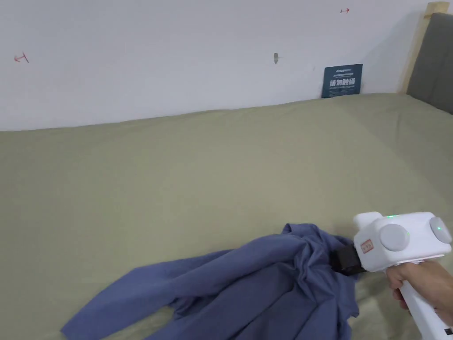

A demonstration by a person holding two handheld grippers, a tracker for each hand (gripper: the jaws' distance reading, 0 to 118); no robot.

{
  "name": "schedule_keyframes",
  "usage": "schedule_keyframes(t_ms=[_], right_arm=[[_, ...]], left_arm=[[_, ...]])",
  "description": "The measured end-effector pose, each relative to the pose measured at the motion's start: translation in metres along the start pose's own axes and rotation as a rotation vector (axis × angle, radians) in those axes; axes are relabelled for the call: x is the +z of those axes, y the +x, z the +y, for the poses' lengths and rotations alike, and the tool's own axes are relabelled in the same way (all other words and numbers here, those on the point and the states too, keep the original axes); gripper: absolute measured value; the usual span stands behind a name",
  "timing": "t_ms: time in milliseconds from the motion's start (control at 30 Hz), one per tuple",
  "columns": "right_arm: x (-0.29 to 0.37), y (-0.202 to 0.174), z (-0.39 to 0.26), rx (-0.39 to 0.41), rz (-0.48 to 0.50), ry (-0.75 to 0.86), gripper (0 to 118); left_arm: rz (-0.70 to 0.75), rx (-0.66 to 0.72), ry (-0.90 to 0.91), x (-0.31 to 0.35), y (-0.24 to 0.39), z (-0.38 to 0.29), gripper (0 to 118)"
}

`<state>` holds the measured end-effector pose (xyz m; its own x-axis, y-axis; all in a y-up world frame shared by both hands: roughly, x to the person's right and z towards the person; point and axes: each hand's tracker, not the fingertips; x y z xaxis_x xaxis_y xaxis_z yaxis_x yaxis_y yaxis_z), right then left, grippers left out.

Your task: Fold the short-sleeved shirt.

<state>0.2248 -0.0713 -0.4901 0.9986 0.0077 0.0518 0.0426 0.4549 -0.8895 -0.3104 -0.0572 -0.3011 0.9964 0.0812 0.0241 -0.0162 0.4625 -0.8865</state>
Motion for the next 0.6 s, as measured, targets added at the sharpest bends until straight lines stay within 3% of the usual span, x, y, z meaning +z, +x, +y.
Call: schedule_keyframes(t_ms=[33,67,100,167,233,333,600], right_arm=[[0.009,-0.003,0.003,-0.005,-0.007,-0.003,60],[0.015,-0.004,0.004,0.002,0.003,0.000,16],[0.024,-0.006,0.004,0.026,0.038,0.042,8],[0.049,-0.013,0.000,0.055,-0.045,0.103,8],[0.073,-0.008,-0.001,0.062,0.005,0.104,8],[0.125,-0.003,-0.010,0.098,-0.022,0.203,8],[0.259,0.037,-0.034,0.083,-0.004,0.394,9]], left_arm=[[-0.004,0.002,-0.002,-0.002,-0.001,0.001,3],[-0.007,0.001,-0.004,-0.002,-0.002,0.001,3],[-0.012,0.004,-0.004,0.001,-0.004,0.002,3],[-0.013,0.015,0.005,0.008,-0.009,0.005,3],[0.000,0.024,0.047,0.024,-0.015,0.009,3],[0.007,0.053,0.111,0.053,-0.029,0.020,3],[0.096,0.064,0.374,0.160,-0.043,0.060,3]])
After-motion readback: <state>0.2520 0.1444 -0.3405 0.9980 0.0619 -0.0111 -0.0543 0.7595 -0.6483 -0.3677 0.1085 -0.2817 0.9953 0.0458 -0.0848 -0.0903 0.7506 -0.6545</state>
